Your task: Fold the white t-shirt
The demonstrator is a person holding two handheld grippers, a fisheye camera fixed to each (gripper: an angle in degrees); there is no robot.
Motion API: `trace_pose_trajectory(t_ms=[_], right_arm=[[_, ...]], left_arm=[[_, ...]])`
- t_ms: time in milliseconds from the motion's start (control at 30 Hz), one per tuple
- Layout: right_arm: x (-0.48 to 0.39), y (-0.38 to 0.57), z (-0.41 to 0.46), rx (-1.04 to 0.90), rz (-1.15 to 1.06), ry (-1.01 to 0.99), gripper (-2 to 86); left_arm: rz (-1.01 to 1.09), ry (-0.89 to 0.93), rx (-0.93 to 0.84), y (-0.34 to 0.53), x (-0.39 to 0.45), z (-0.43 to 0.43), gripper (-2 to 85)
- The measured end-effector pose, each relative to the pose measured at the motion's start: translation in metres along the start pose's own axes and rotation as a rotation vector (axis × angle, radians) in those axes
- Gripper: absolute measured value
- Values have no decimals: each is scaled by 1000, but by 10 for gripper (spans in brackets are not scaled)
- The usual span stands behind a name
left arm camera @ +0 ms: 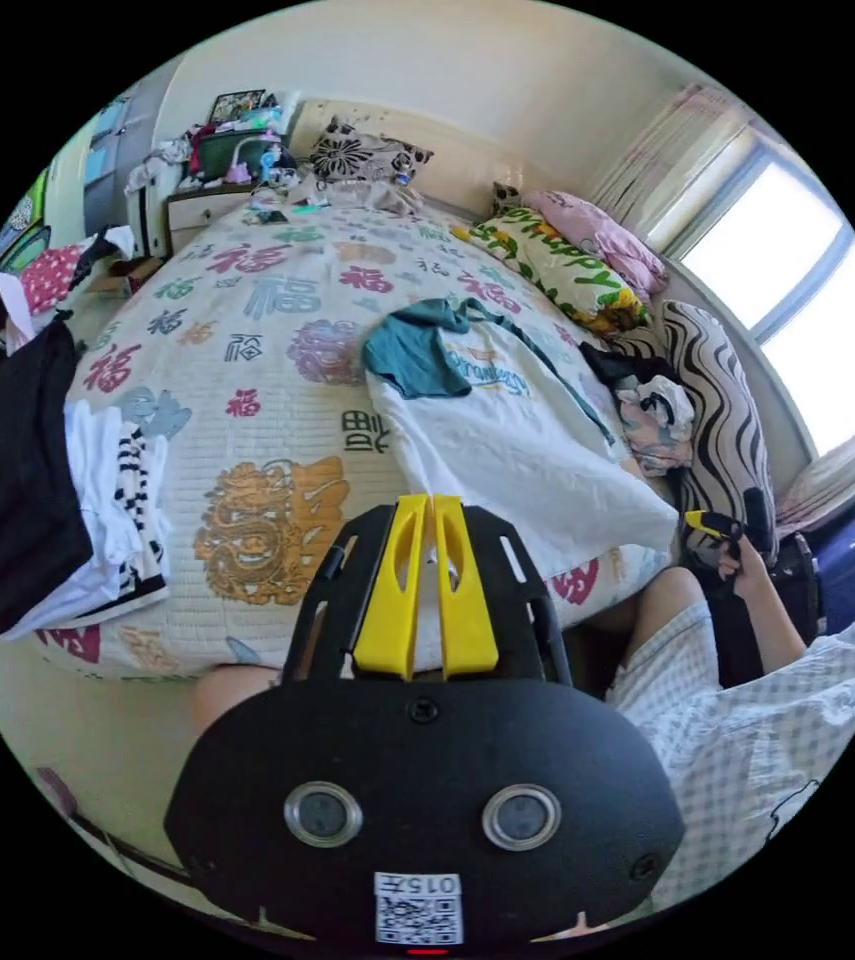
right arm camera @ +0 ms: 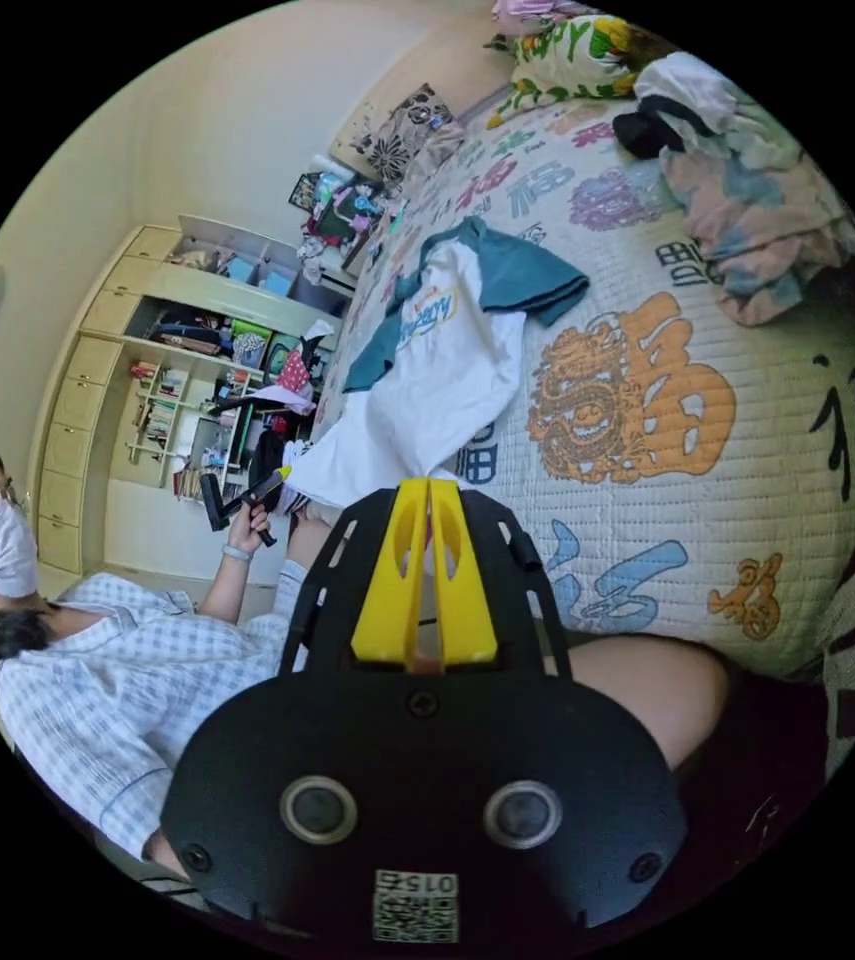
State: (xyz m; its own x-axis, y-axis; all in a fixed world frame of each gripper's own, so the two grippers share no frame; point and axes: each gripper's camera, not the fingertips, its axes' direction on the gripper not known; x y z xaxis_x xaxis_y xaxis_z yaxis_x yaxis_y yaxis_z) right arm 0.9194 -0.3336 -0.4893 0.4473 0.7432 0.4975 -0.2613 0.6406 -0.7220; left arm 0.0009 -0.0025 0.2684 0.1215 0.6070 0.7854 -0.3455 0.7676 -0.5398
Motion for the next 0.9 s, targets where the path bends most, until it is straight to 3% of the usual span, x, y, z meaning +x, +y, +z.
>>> trace_pose_trajectory(t_ms=[100, 200, 367, 600, 800, 900], right_arm=[[31, -10, 3, -61, 90, 27, 78], [61, -26, 25, -169, 189, -11, 106], [57, -60, 52, -274, 151, 41, 70], [36, -78, 16, -309, 118, 13, 13], [36, -70, -22, -342, 193, 30, 19], [42, -75, -7, -402, 211, 15, 48]], left_arm=[[-82, -47, -90, 3, -35, 35, 53], [-219, 90, -250, 5, -78, 91, 64], [-333, 103, -264, 5, -105, 113, 5], [-242, 185, -255, -4, -101, 58, -8], [-163, 56, -343, 6, -88, 45, -5], [-167, -79, -502, 15, -87, 73, 6]])
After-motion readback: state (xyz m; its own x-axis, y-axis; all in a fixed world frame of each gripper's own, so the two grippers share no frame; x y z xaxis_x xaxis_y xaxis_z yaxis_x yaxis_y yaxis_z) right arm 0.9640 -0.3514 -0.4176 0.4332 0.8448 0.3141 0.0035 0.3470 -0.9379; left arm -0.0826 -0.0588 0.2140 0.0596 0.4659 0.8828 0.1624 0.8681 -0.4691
